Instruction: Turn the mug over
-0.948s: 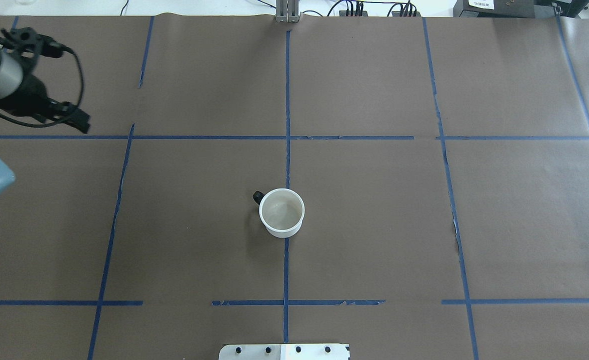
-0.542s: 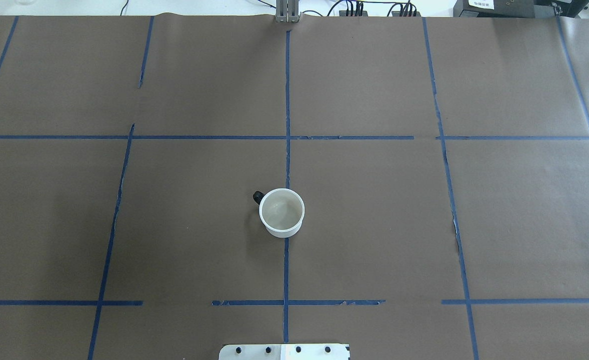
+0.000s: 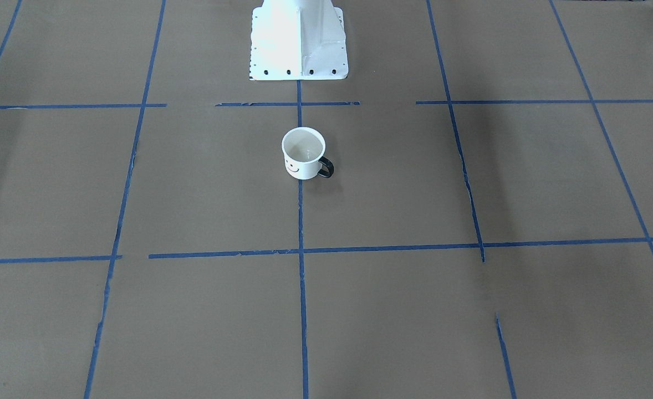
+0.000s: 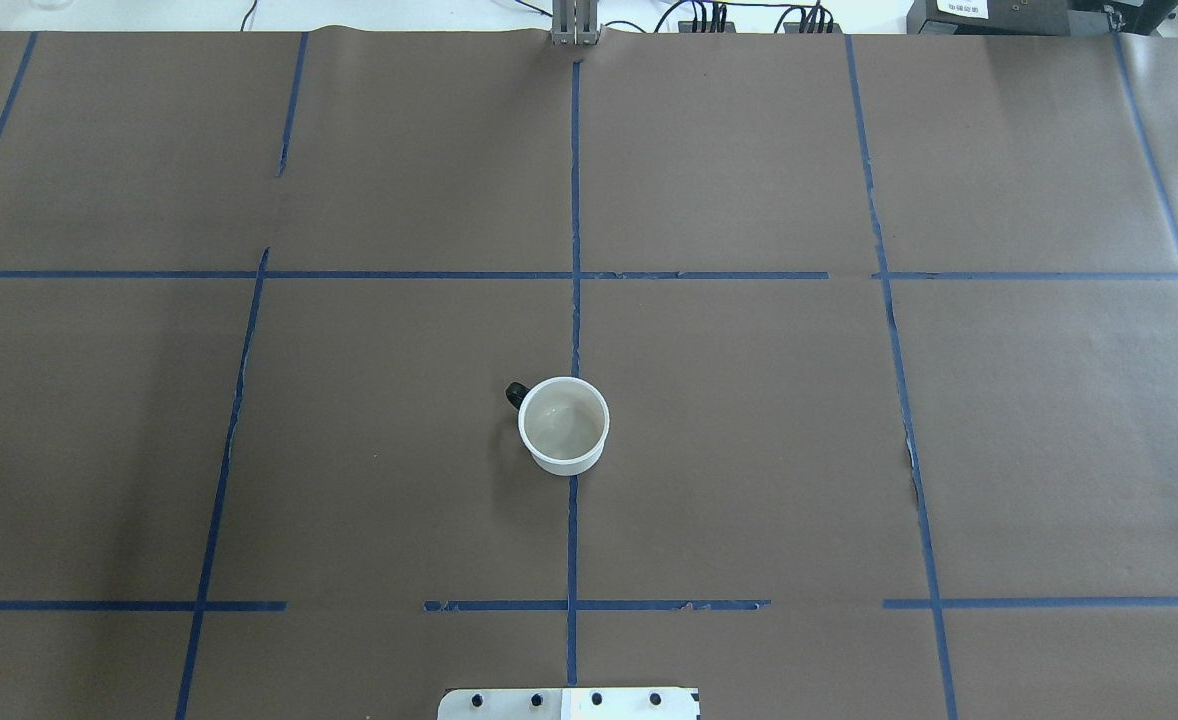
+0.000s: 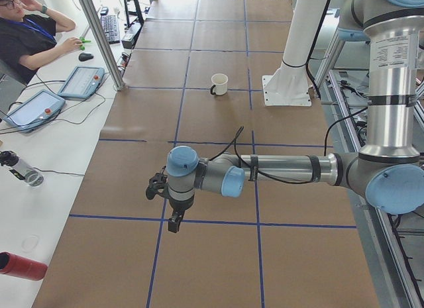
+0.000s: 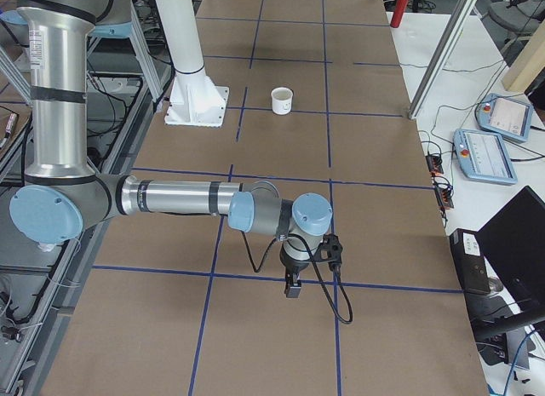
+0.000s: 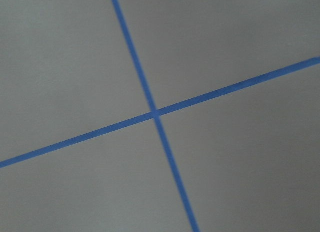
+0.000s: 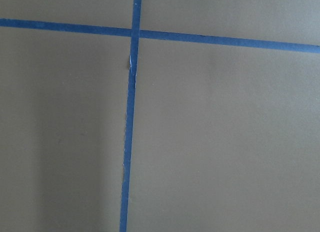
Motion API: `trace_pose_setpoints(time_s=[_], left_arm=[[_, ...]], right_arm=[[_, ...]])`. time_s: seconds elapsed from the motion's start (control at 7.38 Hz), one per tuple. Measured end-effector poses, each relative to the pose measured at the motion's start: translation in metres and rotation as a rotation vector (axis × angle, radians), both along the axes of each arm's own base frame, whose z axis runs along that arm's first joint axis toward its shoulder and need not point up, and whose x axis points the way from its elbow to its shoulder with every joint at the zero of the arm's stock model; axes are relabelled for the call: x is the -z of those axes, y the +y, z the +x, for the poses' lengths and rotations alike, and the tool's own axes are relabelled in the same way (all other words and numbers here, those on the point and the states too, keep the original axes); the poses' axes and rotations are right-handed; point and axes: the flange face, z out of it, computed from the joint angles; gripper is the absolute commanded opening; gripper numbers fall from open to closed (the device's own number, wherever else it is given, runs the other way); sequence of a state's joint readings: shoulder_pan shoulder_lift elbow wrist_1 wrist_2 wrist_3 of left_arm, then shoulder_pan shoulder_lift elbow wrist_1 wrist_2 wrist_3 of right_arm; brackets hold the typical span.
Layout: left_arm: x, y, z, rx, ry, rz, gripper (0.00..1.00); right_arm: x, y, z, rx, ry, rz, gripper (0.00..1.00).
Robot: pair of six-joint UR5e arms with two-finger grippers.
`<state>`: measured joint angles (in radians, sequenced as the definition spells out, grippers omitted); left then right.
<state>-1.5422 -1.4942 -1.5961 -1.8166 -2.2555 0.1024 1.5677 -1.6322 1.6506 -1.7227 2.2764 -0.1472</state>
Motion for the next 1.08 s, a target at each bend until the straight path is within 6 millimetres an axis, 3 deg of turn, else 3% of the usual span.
trace_pose_setpoints(time_s=[0.27,1.08], left_arm=[[0.001,0.005,-0.005,0.008,0.033,0.022,1.0],[0.013,-0.004,-0.005,0.003,0.041,0.05,1.0]], right_arm=[[0.0,0.0,0.0,0.0,0.0,0.0,1.0],[0.0,0.0,0.0,0.0,0.0,0.0,1.0]])
